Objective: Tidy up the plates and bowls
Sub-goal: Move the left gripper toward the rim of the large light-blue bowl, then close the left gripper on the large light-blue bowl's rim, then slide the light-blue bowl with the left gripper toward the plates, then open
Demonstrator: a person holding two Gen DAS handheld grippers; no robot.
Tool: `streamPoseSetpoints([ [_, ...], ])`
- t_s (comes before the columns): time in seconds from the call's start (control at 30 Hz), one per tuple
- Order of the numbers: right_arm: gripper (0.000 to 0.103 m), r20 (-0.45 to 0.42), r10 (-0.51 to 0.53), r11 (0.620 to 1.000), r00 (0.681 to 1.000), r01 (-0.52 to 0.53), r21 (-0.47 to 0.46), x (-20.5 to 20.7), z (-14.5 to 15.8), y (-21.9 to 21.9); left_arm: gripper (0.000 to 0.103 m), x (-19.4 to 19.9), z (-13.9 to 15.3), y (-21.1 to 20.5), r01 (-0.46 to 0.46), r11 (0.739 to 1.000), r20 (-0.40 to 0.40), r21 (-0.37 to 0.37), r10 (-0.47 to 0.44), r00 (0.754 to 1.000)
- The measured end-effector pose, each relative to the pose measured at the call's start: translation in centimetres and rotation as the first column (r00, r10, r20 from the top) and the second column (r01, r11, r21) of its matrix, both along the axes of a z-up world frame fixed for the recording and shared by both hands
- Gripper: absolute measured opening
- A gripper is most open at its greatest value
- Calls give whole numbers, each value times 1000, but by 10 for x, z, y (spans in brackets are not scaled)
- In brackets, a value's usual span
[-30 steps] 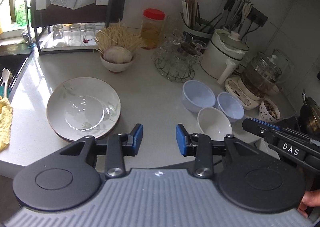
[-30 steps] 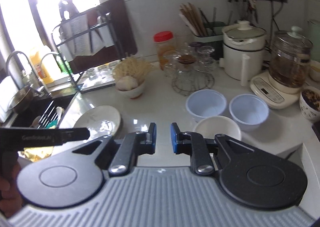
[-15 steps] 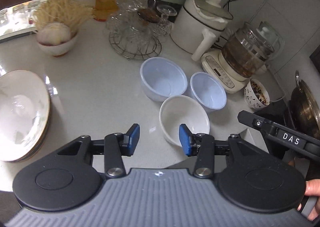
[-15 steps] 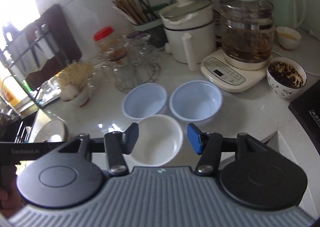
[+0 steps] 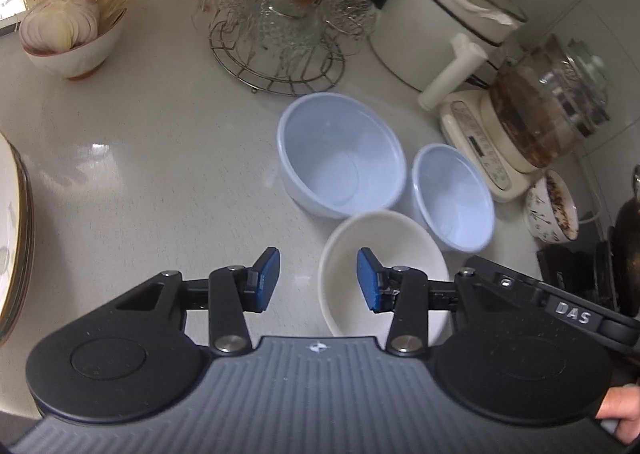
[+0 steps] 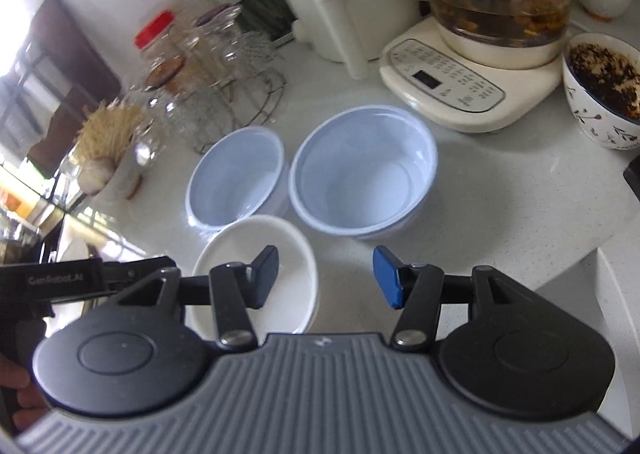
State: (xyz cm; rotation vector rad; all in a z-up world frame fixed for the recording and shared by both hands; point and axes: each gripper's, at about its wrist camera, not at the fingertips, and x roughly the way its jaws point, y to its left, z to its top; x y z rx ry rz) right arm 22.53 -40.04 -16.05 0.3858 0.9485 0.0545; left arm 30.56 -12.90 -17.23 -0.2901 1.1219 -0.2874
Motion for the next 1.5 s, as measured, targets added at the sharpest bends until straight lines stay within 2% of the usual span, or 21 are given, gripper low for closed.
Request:
streamPoseSetpoints([
  [0.13, 56, -16, -74, 997, 997, 74, 7, 10, -3, -16, 48, 19, -11, 5, -28, 999, -15, -37, 27, 1000],
  [0.3, 56, -35, -131, 991, 991, 131, 21, 22, -6, -33, 48, 38, -19, 6, -45, 998, -12, -41, 45, 999],
  [0.5, 55, -79, -115, 992, 990, 120, 50, 30, -17, -32, 48, 52, -23, 8, -71, 996, -11, -52, 71, 997],
  [0.6, 52, -94, -119, 991, 988, 124, 51, 32, -21, -30, 47, 57, -28, 11, -100, 991, -25, -86, 98, 995],
  [0.67, 52, -103, -123, 990, 987, 129, 60, 33, -22, -29, 40, 62, -32, 10, -97, 990, -37, -103, 93, 995],
  [0.77, 52, -104, -117, 991, 988, 122, 48, 36, -22, -28, 33, 67, -36, 6, -102, 993, -41, -65, 99, 994],
  [0.83, 52, -106, -115, 992, 988, 120, 42, 38, -23, -28, 20, 70, -39, 5, -108, 993, -51, -53, 105, 993],
  [0.93, 52, -107, -115, 992, 988, 120, 36, 40, -22, -29, 13, 72, -40, 4, -108, 993, -39, -37, 106, 994],
  [1.13, 52, -118, -110, 993, 987, 115, 33, 42, -24, -29, 7, 69, -37, 6, -100, 995, -19, -8, 100, 995],
  [1.5, 52, -119, -99, 994, 988, 103, 26, 42, -24, -19, 6, 53, -29, 36, -161, 987, -2, -3, 161, 987],
])
